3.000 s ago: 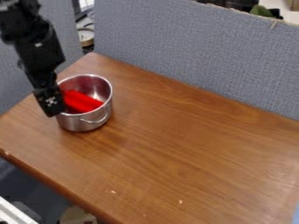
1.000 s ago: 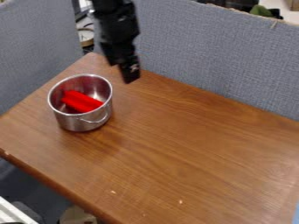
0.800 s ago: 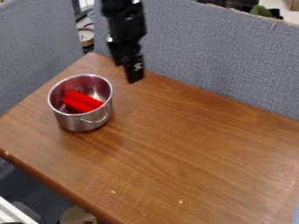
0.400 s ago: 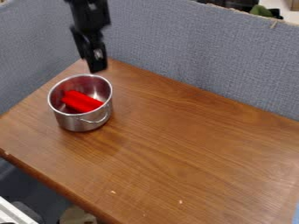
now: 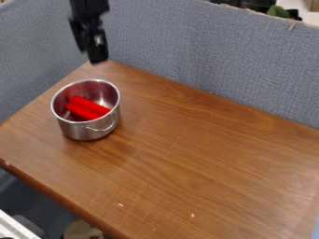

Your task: Move the red object from the metal pot to the table

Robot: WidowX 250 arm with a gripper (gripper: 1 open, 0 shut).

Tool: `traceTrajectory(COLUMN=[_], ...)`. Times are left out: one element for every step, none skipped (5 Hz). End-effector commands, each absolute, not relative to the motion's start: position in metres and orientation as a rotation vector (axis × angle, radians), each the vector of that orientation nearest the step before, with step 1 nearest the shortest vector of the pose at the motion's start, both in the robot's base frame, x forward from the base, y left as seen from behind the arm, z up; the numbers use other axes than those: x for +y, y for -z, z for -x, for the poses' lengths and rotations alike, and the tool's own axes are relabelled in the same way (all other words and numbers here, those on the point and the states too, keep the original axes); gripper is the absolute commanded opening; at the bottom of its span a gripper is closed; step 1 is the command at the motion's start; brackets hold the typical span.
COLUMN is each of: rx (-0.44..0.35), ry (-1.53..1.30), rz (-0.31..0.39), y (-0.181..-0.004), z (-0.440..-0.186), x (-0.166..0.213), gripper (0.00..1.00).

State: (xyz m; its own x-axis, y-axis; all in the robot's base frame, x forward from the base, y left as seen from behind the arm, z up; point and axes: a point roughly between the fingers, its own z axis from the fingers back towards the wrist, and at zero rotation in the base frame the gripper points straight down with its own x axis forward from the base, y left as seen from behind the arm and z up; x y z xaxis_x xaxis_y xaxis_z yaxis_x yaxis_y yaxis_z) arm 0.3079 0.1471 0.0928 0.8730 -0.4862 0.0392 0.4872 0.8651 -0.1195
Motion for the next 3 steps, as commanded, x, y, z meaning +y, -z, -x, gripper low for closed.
traceTrajectory(rx=[-0.032, -0.004, 0.012], ry=[0.451, 0.452, 0.457], rz=[0.099, 0.122, 0.103], y=[-0.075, -0.052, -0.037], z=[-0.309, -0.295, -0.285], x=[0.152, 0.156, 0.167], gripper=[1.00, 1.00, 1.00])
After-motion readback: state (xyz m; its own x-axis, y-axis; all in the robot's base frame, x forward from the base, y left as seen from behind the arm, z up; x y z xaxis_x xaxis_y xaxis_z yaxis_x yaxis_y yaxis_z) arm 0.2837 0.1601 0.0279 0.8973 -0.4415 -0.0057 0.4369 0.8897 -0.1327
